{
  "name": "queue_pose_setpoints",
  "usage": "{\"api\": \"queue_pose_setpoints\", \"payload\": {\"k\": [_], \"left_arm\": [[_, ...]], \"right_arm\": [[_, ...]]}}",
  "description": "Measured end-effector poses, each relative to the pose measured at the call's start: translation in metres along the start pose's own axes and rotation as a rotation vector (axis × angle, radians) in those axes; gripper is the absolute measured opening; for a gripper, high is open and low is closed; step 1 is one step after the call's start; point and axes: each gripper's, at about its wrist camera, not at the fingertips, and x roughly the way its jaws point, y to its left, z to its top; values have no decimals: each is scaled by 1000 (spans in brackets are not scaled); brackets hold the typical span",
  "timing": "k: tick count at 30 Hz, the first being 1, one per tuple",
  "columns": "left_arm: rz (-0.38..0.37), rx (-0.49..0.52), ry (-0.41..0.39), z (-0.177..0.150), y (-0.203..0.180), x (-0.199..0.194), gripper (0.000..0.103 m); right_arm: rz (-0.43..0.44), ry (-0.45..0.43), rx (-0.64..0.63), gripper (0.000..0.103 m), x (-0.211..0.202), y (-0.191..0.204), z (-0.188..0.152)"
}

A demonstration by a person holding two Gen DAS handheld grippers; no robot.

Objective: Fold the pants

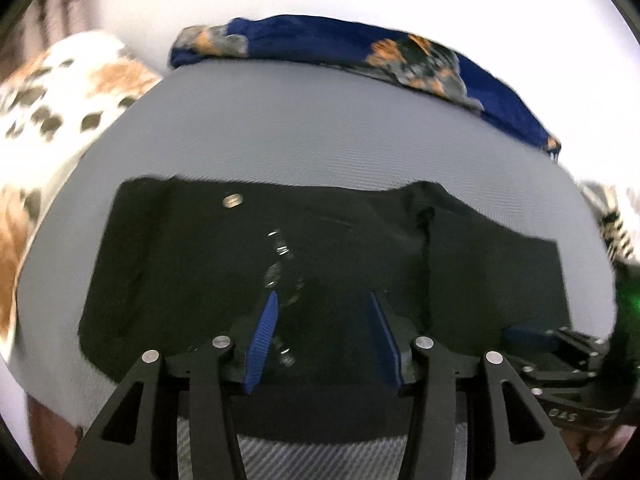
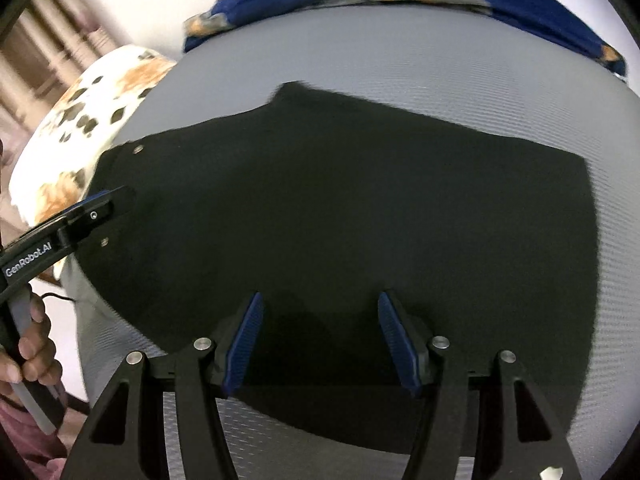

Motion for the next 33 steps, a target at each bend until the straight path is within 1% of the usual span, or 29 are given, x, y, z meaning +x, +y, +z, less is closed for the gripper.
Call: {"api": "queue_pose_setpoints", "payload": {"k": [5,7,9,12,13,15,18,20,23,28,30,33], "left_arm": [[-99,-194,-41,-18,54,-31,49],[-124,-241,-75,-26,71,-43,49],[-140,-281,-100,-34,87,-52,50],[-179,-340,-104,-47,107,-58,50],[-199,-359,-105,-52,111,-59,50],[-232,-400,-96,-62,121,-57,50],[-234,-467,-66,-72,134,-47,50],[-275,-512,-54,-77,143,-40,50],[-319,-581,-42,-83,153,-29,50],[-359,-668,-28,-90,168,-14,50],[-361,-685,-30,-91,174,-11,50],[-368,-679,-43,-91,180,-7,50]], "right_arm": [[26,19,-46,58,10,23,3],[30,27,-56,64,14,28,6],[41,35,-52,75,16,31,8],[38,43,-53,82,20,36,11],[33,44,-58,83,20,37,10],[23,47,-72,85,22,40,10],[15,50,-79,88,24,44,11],[12,51,-78,90,25,46,12],[14,46,-68,90,24,44,10],[32,40,-39,90,23,41,9],[29,44,-39,90,23,41,10],[16,45,-47,91,24,44,9]]}}
